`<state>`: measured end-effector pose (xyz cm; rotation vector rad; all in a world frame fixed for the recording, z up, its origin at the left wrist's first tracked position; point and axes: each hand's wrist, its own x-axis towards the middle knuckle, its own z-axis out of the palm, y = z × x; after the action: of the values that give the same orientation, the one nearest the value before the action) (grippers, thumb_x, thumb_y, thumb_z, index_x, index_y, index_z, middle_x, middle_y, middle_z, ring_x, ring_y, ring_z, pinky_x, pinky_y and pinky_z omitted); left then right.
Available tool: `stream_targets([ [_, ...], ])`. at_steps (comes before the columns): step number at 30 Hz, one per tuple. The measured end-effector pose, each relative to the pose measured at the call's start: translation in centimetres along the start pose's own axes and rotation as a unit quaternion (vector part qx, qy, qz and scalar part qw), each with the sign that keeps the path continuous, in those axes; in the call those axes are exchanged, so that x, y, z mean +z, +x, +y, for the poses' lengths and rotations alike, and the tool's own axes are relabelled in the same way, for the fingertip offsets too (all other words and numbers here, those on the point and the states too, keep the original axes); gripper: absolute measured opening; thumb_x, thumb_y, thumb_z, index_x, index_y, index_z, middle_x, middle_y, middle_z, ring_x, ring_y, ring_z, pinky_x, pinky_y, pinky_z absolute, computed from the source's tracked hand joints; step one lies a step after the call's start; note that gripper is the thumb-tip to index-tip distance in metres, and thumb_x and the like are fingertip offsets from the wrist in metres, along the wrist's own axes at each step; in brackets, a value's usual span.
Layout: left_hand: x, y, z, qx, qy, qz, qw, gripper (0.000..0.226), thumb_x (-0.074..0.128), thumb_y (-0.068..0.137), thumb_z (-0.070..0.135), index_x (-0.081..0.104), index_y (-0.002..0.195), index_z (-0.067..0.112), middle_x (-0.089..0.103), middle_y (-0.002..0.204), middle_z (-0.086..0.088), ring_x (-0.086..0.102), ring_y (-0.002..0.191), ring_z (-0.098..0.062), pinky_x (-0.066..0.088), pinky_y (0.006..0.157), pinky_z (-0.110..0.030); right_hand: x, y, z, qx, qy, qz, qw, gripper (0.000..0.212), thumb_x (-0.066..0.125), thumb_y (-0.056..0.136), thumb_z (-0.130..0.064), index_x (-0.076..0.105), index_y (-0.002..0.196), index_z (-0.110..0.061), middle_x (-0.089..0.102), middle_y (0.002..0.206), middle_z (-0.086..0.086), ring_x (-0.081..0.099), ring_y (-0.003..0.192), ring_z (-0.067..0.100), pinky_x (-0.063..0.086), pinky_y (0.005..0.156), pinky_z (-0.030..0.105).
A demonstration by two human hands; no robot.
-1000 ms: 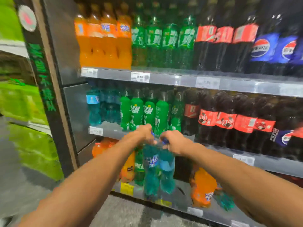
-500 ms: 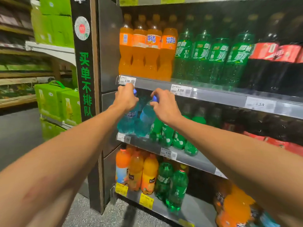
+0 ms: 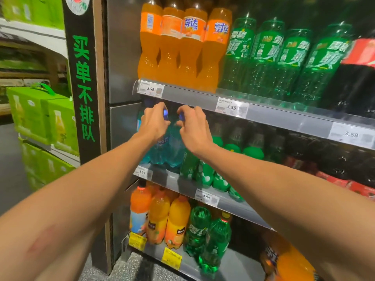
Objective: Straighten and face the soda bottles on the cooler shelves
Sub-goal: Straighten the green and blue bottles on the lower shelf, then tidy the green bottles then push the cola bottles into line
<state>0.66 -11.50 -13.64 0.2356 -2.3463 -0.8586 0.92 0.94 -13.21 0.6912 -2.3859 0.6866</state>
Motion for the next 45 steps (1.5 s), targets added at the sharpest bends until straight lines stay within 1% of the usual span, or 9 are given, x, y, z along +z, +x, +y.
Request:
stream_targets([
  [13, 2.5, 2.7, 0.1, -0.015, 0.045, -0.046, 0.998, 0.036, 0.056, 0.096, 0.016, 0.041, 0.125, 0.000, 0.050, 0.130, -0.025, 0.050, 0.119, -0.044, 0.040, 0.086, -0.047, 3.2, 2.6, 0.3, 0.109, 0.035, 0.015, 0.993, 0.028, 0.051, 0.096, -0.003, 0.060, 0.123, -0.007, 0.060, 0.120, 0.018, 0.060, 0.101, 0.034, 0.050, 0.081, 0.045],
  [17, 3.5, 3.7, 0.2, -0.038, 0.047, -0.077, 0.995, 0.048, 0.056, 0.094, 0.009, 0.035, 0.135, -0.003, 0.042, 0.137, -0.026, 0.046, 0.124, -0.044, 0.041, 0.095, -0.047, 2.6, 3.4, 0.9, 0.109, -0.064, -0.029, 0.992, 0.021, 0.054, 0.098, -0.009, 0.057, 0.119, -0.010, 0.063, 0.120, 0.016, 0.058, 0.111, 0.037, 0.046, 0.082, 0.043],
  [20, 4.5, 4.6, -0.3, -0.040, 0.057, -0.097, 0.993, 0.038, 0.052, 0.091, 0.005, 0.042, 0.127, -0.004, 0.047, 0.131, -0.029, 0.050, 0.118, -0.045, 0.043, 0.088, -0.046, 2.2, 4.1, 1.7, 0.106, -0.124, -0.066, 0.984, 0.025, 0.055, 0.098, -0.014, 0.056, 0.123, -0.014, 0.065, 0.121, 0.012, 0.061, 0.111, 0.034, 0.042, 0.076, 0.039],
  [24, 5.5, 5.4, -0.4, -0.053, 0.077, -0.091, 0.991, 0.008, 0.051, 0.089, 0.002, 0.052, 0.096, -0.002, 0.056, 0.122, -0.033, 0.055, 0.110, -0.047, 0.045, 0.078, -0.045, 2.4, 4.8, 2.6, 0.109, -0.141, -0.118, 0.977, 0.029, 0.057, 0.095, -0.012, 0.055, 0.123, -0.017, 0.064, 0.123, 0.009, 0.060, 0.113, 0.031, 0.041, 0.078, 0.038],
  [26, 6.0, 5.4, -0.3, -0.063, 0.090, -0.077, 0.991, 0.009, 0.051, 0.089, 0.002, 0.056, 0.093, -0.004, 0.057, 0.122, -0.033, 0.054, 0.110, -0.048, 0.046, 0.083, -0.048, 2.7, 5.0, 2.9, 0.099, -0.142, -0.127, 0.977, 0.031, 0.057, 0.094, -0.011, 0.056, 0.124, -0.017, 0.064, 0.126, 0.009, 0.059, 0.118, 0.031, 0.042, 0.086, 0.038],
  [29, 6.4, 4.8, -0.2, -0.063, 0.105, -0.056, 0.991, 0.027, 0.049, 0.092, 0.010, 0.056, 0.112, -0.005, 0.044, 0.134, -0.032, 0.041, 0.124, -0.047, 0.038, 0.101, -0.052, 2.9, 4.6, 3.2, 0.090, -0.147, -0.136, 0.976, 0.036, 0.062, 0.089, -0.013, 0.055, 0.125, -0.019, 0.063, 0.126, 0.010, 0.055, 0.123, 0.033, 0.043, 0.102, 0.046],
  [34, 6.3, 3.4, -1.4, 0.025, 0.150, 0.002, 0.988, 0.036, 0.050, 0.096, 0.017, 0.045, 0.126, -0.002, 0.030, 0.145, -0.027, 0.035, 0.126, -0.046, 0.033, 0.105, -0.055, 2.5, 3.3, 3.4, 0.048, -0.144, -0.105, 0.983, 0.048, 0.069, 0.087, -0.015, 0.048, 0.129, -0.018, 0.066, 0.120, 0.010, 0.062, 0.113, 0.033, 0.047, 0.081, 0.042],
  [38, 7.2, 2.4, -2.8, 0.066, 0.168, 0.008, 0.984, 0.056, 0.054, 0.095, 0.022, 0.030, 0.141, 0.000, 0.019, 0.151, -0.028, 0.025, 0.135, -0.049, 0.026, 0.111, -0.057, 3.0, 1.4, 4.2, 0.021, -0.160, -0.107, 0.981, 0.072, 0.064, 0.091, -0.024, 0.026, 0.152, -0.020, 0.056, 0.137, 0.017, 0.049, 0.128, 0.036, 0.041, 0.098, 0.045],
  [45, 7.4, 0.4, -1.1, 0.080, 0.217, -0.020, 0.973, 0.038, 0.053, 0.091, 0.023, 0.045, 0.118, -0.003, 0.039, 0.128, -0.032, 0.037, 0.120, -0.050, 0.036, 0.097, -0.063, 1.7, -0.2, 5.8, -0.061, -0.193, -0.120, 0.972, 0.052, 0.058, 0.093, -0.018, 0.043, 0.143, -0.016, 0.048, 0.140, 0.010, 0.046, 0.131, 0.031, 0.039, 0.104, 0.042],
])
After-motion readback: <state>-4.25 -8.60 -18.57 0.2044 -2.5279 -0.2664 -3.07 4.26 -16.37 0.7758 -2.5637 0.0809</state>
